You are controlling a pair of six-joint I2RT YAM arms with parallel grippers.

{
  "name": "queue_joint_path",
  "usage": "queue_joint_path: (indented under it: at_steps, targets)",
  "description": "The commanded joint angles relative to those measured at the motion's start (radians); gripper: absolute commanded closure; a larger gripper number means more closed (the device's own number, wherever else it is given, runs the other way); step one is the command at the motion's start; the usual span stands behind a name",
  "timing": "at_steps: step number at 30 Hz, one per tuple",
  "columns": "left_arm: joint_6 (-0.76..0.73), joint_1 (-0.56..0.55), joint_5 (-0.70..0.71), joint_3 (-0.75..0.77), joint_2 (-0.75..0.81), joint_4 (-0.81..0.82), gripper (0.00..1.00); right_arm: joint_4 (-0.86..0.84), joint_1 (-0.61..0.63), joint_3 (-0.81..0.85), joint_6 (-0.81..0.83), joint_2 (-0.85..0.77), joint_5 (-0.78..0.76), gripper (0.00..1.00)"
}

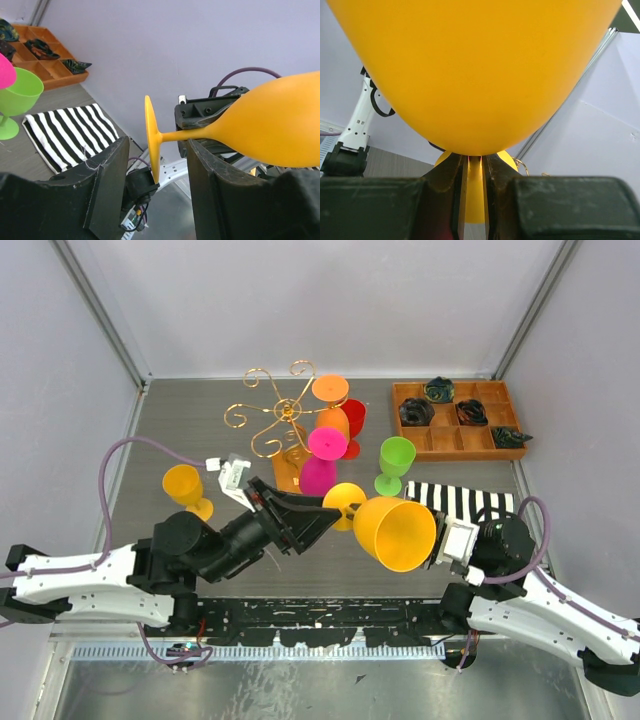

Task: Place the wine glass upside down on the wine glass rack
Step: Turn the wine glass upside down at the wine rack.

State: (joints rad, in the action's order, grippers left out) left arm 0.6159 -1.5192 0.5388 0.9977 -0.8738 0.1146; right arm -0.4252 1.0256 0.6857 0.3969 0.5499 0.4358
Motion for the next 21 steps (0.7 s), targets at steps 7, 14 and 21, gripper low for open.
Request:
queue_joint_path:
  at_steps: [7,14,21]
  targets:
    - [0.039,-0.004,-0.008,0.001,-0.035,0.058,0.63,-0.065,0.004,0.0,0.021,-0.004,0.032,0.99]
    - [0.037,-0.004,0.015,-0.022,-0.022,0.075,0.97,-0.043,0.005,-0.012,0.033,0.001,0.028,0.97]
    - [0.023,-0.004,0.027,-0.037,-0.001,0.076,1.0,-0.015,0.005,-0.024,0.03,-0.01,-0.009,0.75]
